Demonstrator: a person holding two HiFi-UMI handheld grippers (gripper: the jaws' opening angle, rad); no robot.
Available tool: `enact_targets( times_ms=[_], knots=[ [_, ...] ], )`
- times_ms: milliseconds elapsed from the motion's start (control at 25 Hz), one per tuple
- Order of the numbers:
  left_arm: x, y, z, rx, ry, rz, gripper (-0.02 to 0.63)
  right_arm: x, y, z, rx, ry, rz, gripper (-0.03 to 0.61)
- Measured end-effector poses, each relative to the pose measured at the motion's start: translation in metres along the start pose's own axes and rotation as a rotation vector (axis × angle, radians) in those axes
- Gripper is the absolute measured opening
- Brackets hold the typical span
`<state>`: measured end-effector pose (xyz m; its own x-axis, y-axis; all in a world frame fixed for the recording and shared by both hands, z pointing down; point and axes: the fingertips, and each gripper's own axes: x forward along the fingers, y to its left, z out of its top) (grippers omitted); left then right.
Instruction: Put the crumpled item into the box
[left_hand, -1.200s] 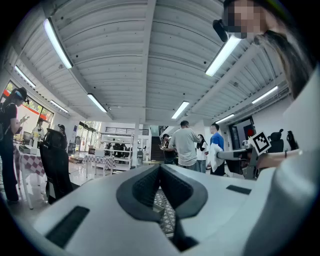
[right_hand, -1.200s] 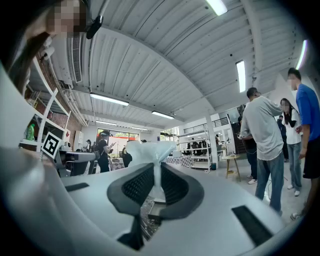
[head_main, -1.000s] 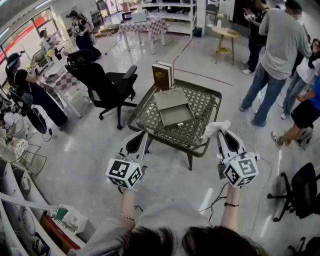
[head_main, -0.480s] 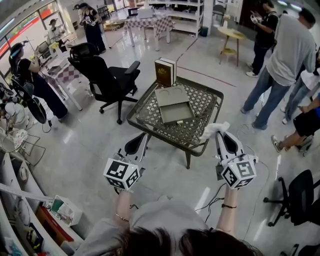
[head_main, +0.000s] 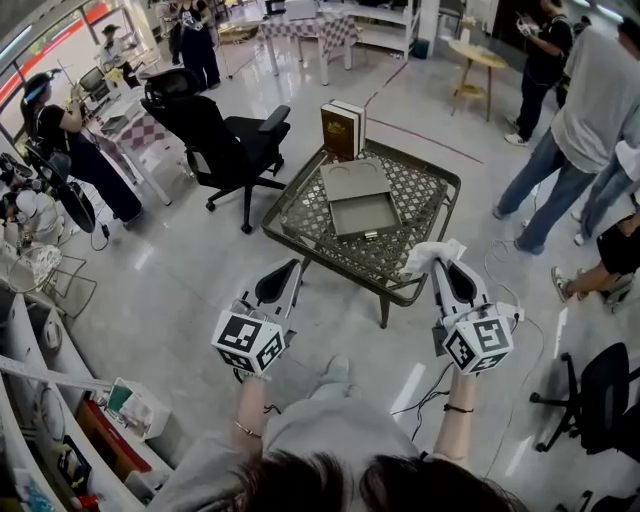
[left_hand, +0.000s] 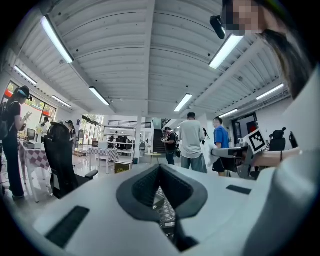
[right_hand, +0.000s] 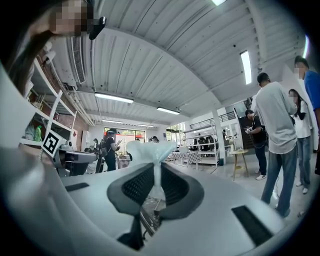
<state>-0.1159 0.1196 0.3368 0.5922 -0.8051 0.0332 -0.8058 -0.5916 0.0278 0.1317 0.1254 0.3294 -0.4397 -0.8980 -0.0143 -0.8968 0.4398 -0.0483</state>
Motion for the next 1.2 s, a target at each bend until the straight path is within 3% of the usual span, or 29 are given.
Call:
enact_targets(
  times_ms=[320,960,1200],
  knots=[
    [0.028,0.040,-0.010,-0.027,0.001,-0.004,0.017,0.046,-0.007,-0.010,0.009,0.022,-0.015,0.057],
    [0.117,0.090,-0.015,-0.046,-0.004,-0.088,0.017,0.126,-0.041,-0.022,0.048,0.033,-0.057,0.057],
    [0.129,0.112,-0.018,-0.044,0.004,-0.077,0.017,0.143,-0.048,-0.027,0.065,0.035,-0.070,0.057]
  ],
)
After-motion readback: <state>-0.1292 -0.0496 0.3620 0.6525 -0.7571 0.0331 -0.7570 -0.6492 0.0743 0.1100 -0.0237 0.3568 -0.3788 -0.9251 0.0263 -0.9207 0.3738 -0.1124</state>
